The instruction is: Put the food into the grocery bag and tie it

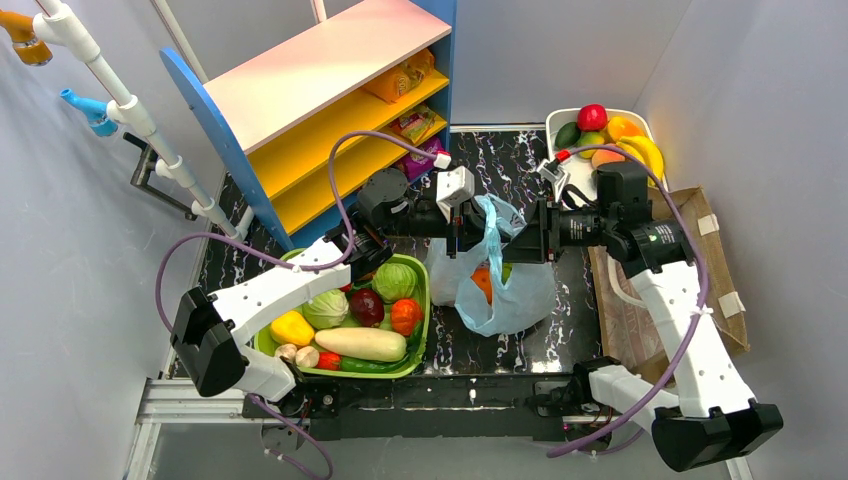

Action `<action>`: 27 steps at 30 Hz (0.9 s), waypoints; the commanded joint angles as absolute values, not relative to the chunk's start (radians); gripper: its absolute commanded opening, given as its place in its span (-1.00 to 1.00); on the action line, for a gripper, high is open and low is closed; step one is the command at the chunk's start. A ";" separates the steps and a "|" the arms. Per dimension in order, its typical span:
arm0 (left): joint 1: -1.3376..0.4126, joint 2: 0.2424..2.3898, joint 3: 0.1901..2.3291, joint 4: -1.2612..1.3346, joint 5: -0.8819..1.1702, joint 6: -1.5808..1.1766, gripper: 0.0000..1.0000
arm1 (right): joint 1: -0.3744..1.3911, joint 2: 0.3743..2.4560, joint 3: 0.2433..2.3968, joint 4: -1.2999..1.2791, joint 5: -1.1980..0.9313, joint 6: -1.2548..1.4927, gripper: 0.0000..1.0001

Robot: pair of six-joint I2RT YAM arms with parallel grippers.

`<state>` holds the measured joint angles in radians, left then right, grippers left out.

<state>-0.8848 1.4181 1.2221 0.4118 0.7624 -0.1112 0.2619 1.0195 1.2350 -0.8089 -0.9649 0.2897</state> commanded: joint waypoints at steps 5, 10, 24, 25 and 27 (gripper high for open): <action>-0.890 1.410 1.266 0.461 0.750 -0.144 -1.00 | 0.284 1.056 1.222 -0.657 -1.079 0.331 -0.20; -0.891 1.433 1.286 0.472 0.721 -0.171 -1.00 | 0.302 1.099 1.232 -0.543 -1.137 0.376 -0.17; -0.891 1.479 1.378 0.318 0.619 -0.153 -1.00 | 0.319 1.113 1.204 -0.387 -1.238 0.438 -0.12; -0.891 1.484 1.391 0.296 0.610 -0.150 -1.00 | 0.319 1.109 1.202 -0.381 -1.239 0.441 -0.11; -0.890 1.490 1.406 0.277 0.600 -0.147 -1.00 | 0.320 1.099 1.197 -0.373 -1.218 0.443 -0.11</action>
